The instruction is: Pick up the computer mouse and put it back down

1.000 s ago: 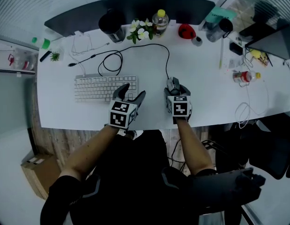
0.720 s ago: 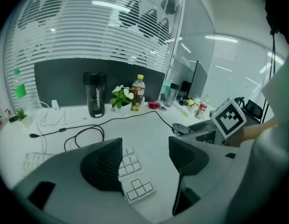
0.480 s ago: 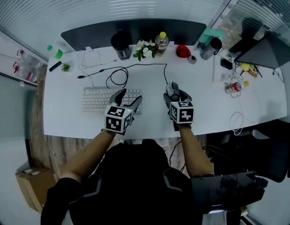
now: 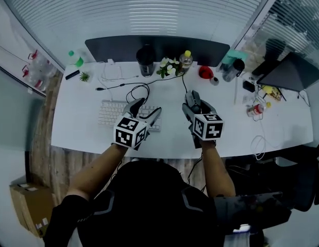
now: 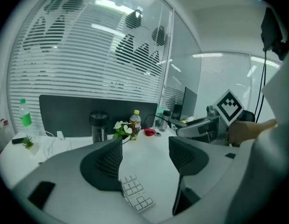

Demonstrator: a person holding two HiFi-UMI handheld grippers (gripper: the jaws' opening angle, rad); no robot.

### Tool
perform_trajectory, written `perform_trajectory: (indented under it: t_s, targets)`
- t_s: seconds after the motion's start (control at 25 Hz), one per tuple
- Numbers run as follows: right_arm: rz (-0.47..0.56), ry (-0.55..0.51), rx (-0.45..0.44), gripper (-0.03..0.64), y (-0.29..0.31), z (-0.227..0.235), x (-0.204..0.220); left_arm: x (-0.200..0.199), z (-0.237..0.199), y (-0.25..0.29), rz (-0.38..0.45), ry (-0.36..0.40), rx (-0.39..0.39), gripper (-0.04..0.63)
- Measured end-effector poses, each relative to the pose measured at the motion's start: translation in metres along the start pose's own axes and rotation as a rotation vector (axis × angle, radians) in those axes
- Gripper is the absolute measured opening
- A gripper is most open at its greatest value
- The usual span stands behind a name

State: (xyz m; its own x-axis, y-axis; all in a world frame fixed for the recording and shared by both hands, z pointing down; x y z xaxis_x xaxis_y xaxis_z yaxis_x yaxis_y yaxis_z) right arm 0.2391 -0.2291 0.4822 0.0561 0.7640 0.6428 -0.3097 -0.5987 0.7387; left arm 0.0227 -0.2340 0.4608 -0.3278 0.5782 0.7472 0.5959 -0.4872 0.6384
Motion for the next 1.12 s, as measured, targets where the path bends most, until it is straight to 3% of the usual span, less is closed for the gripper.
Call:
perform_trajectory:
  t_s: [0.28,0.6,0.8,1.12]
  targets:
    - [0.034,-0.033,-0.066,0.298,-0.008,-0.015,-0.014,-0.003,-0.007,-0.021,0.025,-0.03,-0.006,0.325]
    - [0.059,-0.121,-0.191,0.298,-0.001,-0.042,-0.037,-0.001,-0.036,-0.048,0.058,-0.079,-0.128,0.325]
    - [0.054,-0.179,-0.258,0.298,0.01,-0.08,-0.049,0.013,-0.076,-0.089,0.109,-0.161,-0.235,0.325]
    - [0.042,-0.216,-0.276,0.298,0.035,-0.156,-0.058,0.053,-0.138,-0.159,0.156,-0.199,-0.302,0.325]
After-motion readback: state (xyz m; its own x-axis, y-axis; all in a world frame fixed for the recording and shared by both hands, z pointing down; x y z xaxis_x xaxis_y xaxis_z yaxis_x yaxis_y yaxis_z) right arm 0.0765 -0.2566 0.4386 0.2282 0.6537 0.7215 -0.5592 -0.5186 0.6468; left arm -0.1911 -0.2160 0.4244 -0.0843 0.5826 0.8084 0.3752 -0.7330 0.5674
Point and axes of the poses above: the fingertips, and each gripper's own axes: y forward along the fingers, z to its right, x out of its underside, the point moved 6 cm from there along -y, backward along the fingers, and after that the axes turned 14 degrees about -z, right-handed, at the moved point
